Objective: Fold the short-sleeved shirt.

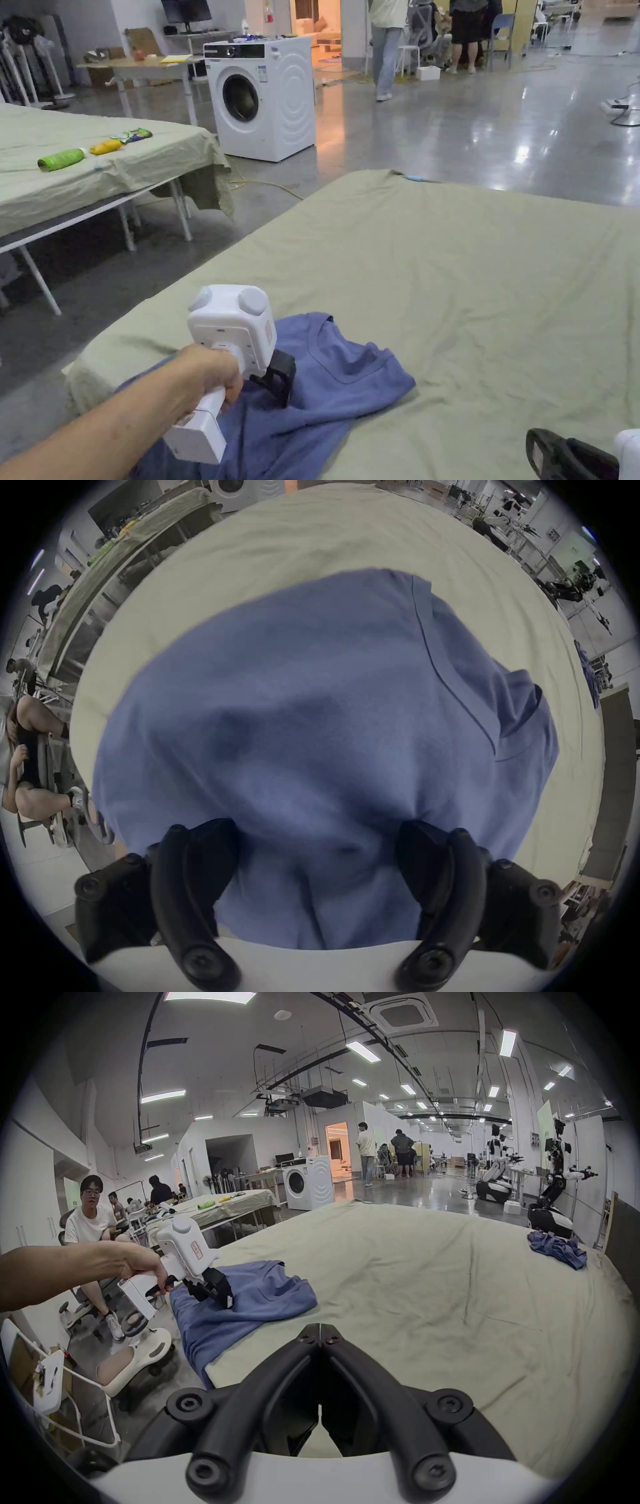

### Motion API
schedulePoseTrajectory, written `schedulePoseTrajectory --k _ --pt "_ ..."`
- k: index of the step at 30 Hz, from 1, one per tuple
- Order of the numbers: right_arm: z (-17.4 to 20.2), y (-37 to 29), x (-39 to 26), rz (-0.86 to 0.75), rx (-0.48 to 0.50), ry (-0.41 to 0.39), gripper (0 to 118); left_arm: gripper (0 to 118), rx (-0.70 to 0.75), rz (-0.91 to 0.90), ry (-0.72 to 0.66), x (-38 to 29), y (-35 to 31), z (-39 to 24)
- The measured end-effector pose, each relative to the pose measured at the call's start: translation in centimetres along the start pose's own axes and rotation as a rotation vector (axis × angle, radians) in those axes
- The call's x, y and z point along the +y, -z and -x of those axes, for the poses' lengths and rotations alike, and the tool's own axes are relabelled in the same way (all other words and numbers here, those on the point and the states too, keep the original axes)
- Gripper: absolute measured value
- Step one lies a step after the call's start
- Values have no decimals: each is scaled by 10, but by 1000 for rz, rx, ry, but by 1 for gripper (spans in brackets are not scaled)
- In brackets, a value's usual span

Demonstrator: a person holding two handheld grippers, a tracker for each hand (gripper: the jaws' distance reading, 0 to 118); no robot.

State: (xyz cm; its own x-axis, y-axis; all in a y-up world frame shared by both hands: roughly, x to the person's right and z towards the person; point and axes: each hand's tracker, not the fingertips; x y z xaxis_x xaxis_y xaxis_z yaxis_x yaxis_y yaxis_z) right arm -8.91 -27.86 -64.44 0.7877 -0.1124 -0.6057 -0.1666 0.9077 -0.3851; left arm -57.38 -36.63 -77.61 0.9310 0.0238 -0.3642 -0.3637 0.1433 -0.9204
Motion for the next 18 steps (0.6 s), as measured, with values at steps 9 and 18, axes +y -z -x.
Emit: schedulePoseTrajectory --k 9,18 --pt "-22 -6 -4 9 -10 70 2 1 -158 -263 33 -20 -31 33" --pt "-50 -45 -1 -43 -54 143 2 1 -544 -626 179 -37 -152 -33"
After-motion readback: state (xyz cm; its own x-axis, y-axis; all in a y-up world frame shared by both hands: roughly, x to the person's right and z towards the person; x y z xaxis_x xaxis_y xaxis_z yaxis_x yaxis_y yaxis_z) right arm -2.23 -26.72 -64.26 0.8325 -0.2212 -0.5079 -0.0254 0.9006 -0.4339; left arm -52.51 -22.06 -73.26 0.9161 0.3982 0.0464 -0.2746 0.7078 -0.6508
